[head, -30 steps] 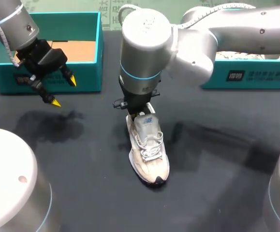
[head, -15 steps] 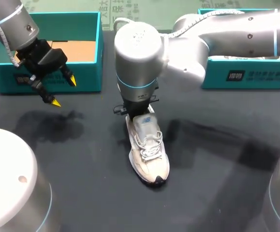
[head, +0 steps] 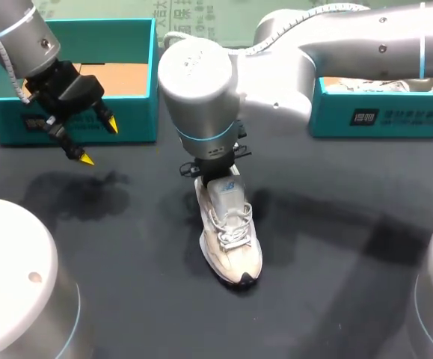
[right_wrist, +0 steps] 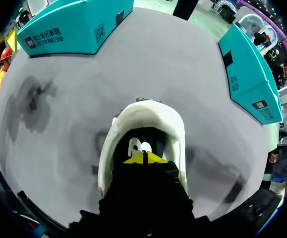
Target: Take the shoe out of the shoebox, open the shoe tongue, remove and reinsert the insole, then place the shoe into the shoebox
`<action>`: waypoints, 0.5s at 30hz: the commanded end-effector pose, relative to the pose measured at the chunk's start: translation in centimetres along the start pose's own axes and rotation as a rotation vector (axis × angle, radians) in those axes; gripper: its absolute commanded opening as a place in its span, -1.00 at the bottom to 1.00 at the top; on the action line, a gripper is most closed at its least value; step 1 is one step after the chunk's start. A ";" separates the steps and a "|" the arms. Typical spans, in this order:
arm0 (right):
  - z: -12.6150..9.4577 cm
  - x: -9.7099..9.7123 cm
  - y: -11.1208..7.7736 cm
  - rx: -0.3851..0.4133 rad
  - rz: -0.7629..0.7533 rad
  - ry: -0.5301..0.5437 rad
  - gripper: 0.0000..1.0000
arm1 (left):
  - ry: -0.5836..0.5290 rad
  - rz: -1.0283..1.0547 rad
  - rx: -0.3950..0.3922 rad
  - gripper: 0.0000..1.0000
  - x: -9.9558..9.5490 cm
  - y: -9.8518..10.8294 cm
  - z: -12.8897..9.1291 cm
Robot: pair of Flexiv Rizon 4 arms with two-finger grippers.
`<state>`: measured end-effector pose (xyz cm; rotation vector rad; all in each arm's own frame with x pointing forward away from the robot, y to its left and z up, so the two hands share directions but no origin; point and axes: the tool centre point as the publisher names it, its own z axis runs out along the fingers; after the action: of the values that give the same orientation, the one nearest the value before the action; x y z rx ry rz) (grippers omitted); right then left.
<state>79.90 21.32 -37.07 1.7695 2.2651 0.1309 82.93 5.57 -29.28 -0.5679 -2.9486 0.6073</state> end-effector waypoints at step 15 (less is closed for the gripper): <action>-0.7 1.4 0.5 -0.043 -0.019 0.022 -1.00 | -0.003 0.000 -0.003 1.00 0.1 0.0 0.0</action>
<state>80.26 22.78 -36.90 1.7415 2.2780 0.1894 82.93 5.58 -29.28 -0.5677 -2.9487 0.6073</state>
